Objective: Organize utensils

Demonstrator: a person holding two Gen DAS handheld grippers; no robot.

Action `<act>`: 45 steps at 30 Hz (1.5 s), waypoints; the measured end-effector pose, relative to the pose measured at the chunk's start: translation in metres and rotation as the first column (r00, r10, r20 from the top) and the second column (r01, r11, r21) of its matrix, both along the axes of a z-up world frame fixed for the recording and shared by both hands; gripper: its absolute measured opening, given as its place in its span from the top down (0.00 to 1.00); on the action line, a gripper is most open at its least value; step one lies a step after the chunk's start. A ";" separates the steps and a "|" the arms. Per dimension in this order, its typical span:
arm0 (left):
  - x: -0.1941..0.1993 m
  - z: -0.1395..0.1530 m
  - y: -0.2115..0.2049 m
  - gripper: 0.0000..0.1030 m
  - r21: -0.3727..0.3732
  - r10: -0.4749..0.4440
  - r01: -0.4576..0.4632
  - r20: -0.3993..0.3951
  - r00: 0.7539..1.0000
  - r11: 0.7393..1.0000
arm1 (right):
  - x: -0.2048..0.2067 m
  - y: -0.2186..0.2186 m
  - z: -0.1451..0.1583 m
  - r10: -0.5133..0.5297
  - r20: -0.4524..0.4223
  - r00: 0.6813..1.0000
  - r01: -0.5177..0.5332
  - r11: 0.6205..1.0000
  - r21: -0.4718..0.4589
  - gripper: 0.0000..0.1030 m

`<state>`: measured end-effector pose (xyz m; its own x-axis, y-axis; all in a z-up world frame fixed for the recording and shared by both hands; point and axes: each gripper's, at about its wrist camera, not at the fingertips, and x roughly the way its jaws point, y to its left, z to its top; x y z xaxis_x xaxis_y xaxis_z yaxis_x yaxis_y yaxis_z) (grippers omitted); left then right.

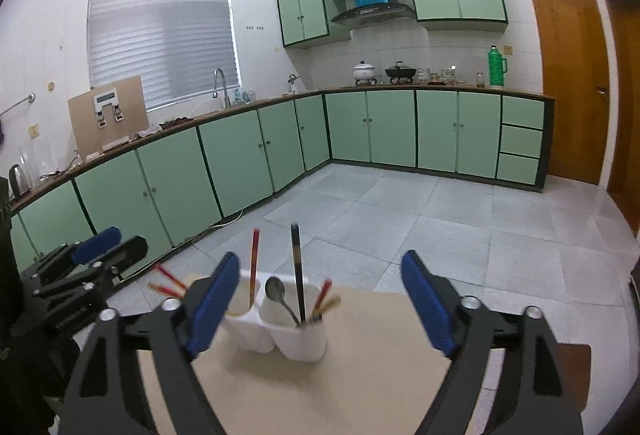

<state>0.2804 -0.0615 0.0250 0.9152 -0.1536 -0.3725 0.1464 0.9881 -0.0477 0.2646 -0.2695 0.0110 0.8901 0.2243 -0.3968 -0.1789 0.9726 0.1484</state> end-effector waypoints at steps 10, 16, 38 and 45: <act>-0.071 -0.009 0.003 0.17 -0.013 -0.002 0.001 -0.041 0.999 1.000 | -0.064 0.000 -0.023 0.016 -0.060 0.998 -0.015 1.000 0.008 0.06; -0.108 -0.013 -0.002 0.14 -0.004 -0.021 0.021 -0.056 0.998 1.000 | -0.097 0.004 -0.031 0.031 -0.083 0.996 -0.029 0.999 0.025 0.06; -0.197 0.008 -0.006 0.13 0.006 -0.023 0.023 -0.009 1.000 1.000 | -0.183 0.025 -0.004 0.088 -0.019 0.996 -0.088 0.996 -0.031 0.06; -0.213 0.018 -0.005 0.12 0.008 -0.019 0.019 0.015 1.000 1.000 | -0.194 0.029 0.004 0.094 0.001 0.996 -0.094 0.995 -0.030 0.06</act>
<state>0.0677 -0.0667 0.0427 0.9176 -0.1684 -0.3602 0.1662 0.9854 -0.0374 0.0710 -0.2403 0.0149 0.8664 0.2948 -0.4030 -0.2698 0.9555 0.1188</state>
